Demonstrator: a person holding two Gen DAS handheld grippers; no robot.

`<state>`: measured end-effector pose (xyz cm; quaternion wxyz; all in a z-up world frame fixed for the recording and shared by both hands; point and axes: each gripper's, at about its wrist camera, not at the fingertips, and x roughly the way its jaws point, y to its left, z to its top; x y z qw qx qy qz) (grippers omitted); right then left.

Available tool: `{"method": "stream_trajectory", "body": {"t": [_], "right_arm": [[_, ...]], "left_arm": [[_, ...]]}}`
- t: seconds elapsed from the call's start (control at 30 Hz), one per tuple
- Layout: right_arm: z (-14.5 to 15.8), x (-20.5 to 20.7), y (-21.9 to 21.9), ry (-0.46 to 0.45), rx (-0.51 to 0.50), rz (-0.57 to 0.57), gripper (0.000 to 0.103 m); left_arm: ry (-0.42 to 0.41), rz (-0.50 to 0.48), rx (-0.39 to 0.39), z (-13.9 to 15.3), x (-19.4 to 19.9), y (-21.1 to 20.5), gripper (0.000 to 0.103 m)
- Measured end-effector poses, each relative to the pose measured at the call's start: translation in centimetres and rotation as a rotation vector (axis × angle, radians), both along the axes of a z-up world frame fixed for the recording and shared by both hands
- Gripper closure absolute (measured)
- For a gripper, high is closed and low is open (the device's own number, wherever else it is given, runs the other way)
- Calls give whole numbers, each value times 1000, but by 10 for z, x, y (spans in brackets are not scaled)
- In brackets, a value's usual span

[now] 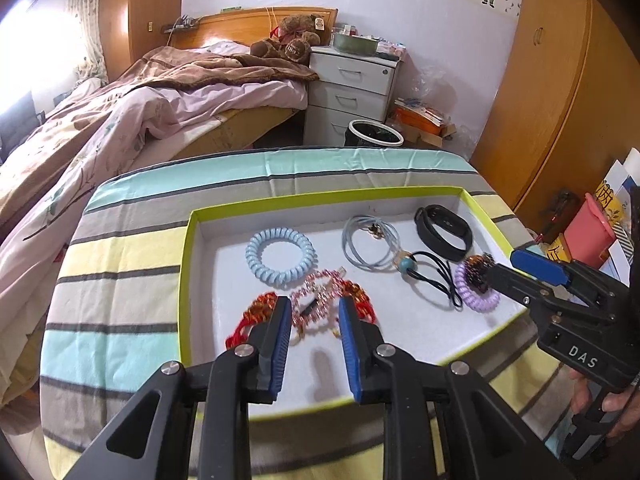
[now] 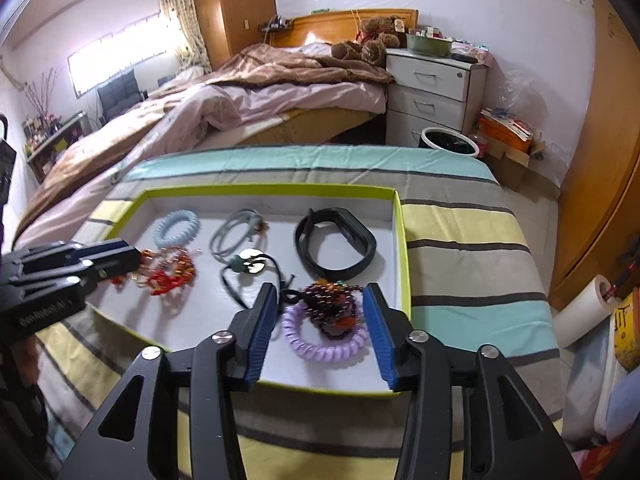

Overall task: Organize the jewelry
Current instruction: 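Carry the pink clip and beaded bracelet into the box and open both tools, then withdraw both tools from the box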

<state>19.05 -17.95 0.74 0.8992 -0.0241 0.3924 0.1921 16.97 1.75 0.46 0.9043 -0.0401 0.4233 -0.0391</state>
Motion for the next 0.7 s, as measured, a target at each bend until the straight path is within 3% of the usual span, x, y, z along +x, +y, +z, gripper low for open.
{"method": "stream_trajectory", "body": {"t": [0.2,0.3,0.4,0.57,0.7], "right_arm": [[14,-23,0,-37,23,-23,55],[18,-35,-1,-52,32,-38,55],[19,-44,-1,-52,46,-43,55],[21,-59,-1,-60,51,-51,55],[22,-69,3,-69,35,-42,55]], "left_arm": [[-19,62,27,6,-25,-3,79],[-41,102,120,9,-37,-9,79],[-44,96,105,11,-50,-15,79],[-32,113,146,11,-62,-24,79],[-41,145,100,12,-72,-21,79]]}}
